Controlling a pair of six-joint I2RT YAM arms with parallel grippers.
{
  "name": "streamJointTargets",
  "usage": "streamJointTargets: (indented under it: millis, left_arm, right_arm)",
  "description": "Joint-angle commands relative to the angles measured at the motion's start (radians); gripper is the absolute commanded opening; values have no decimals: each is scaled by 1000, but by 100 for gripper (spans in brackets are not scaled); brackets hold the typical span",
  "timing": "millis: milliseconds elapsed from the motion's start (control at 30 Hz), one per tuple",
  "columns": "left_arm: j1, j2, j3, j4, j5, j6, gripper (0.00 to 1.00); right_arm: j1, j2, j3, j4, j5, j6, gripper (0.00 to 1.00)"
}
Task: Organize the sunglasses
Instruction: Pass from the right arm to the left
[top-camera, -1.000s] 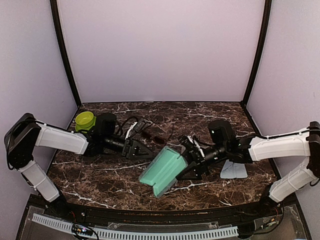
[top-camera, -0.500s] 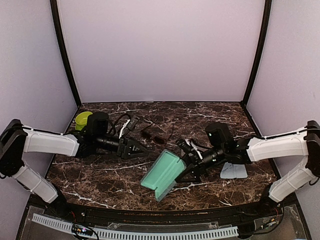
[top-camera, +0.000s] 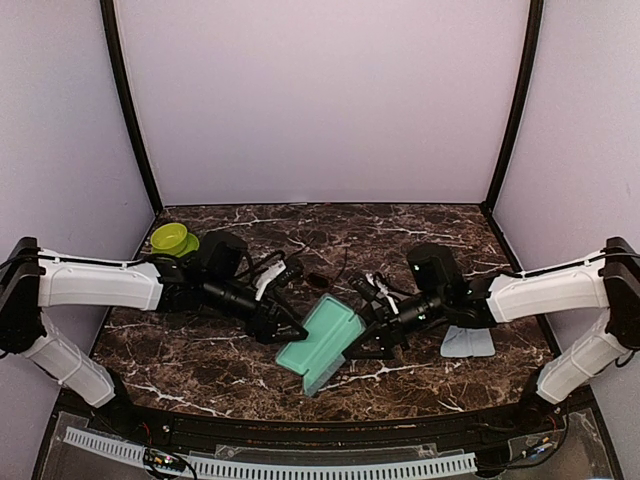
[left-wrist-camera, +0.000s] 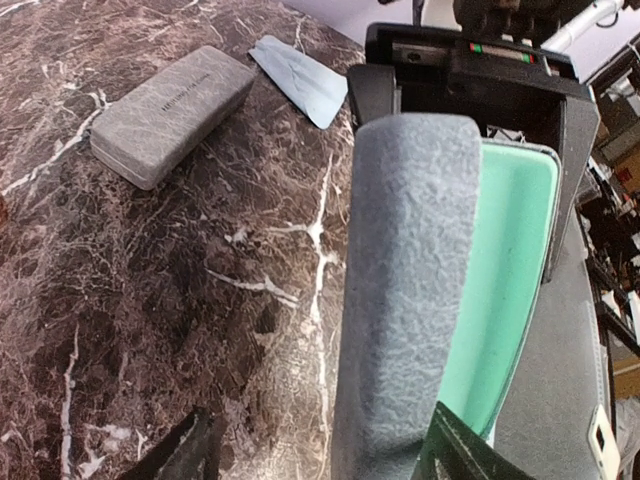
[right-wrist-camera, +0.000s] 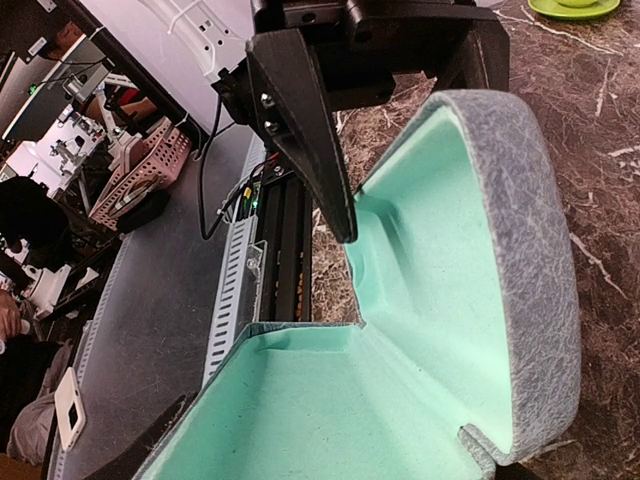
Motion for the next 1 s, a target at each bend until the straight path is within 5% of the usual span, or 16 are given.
streamJointTargets:
  millis: [0, 333, 467, 800, 967]
  left_arm:
    - [-22, 22, 49, -70, 9, 52, 67]
    - [-26, 47, 85, -121, -6, 60, 38]
    - [-28, 45, 101, -144, -27, 69, 33]
    - [-28, 47, 177, -317, -101, 169, 26]
    - [-28, 48, 188, -339, -107, 195, 22]
  right_arm:
    - [10, 4, 32, 72, -10, 11, 0]
    - [10, 32, 44, 66, 7, 5, 0]
    - [10, 32, 44, 62, 31, 11, 1]
    - [10, 37, 47, 32, 71, 14, 30]
    - [11, 37, 42, 53, 62, 15, 27]
